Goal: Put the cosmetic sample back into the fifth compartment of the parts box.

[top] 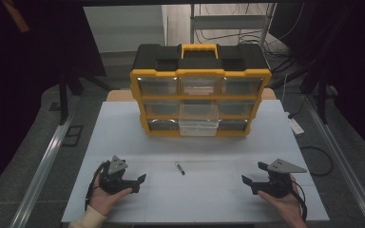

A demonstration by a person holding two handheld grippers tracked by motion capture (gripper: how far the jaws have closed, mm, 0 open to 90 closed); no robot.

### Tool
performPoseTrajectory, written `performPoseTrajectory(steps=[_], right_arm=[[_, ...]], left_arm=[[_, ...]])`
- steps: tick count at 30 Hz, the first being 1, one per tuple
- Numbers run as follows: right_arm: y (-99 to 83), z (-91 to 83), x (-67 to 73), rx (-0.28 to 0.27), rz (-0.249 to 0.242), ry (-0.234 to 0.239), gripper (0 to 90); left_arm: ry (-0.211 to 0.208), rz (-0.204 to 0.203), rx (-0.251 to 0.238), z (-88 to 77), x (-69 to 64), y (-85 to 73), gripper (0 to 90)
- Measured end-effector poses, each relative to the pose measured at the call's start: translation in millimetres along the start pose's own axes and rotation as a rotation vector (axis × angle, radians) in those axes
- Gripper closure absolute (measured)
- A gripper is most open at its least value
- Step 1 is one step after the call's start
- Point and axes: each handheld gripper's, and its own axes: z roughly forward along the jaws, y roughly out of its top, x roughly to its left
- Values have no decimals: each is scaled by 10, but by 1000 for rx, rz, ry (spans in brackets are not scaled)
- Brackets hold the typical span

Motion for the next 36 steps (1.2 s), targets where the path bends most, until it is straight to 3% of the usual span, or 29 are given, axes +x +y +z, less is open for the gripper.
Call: performPoseTrajectory(steps=[10, 36], right_arm=[[11, 22, 3, 15, -12, 10, 141], [-12, -23, 5, 24, -9, -26, 148]], left_arm=[[-5, 11, 8, 8, -26, -6, 57], [-50, 47, 6, 8, -88, 28, 61]])
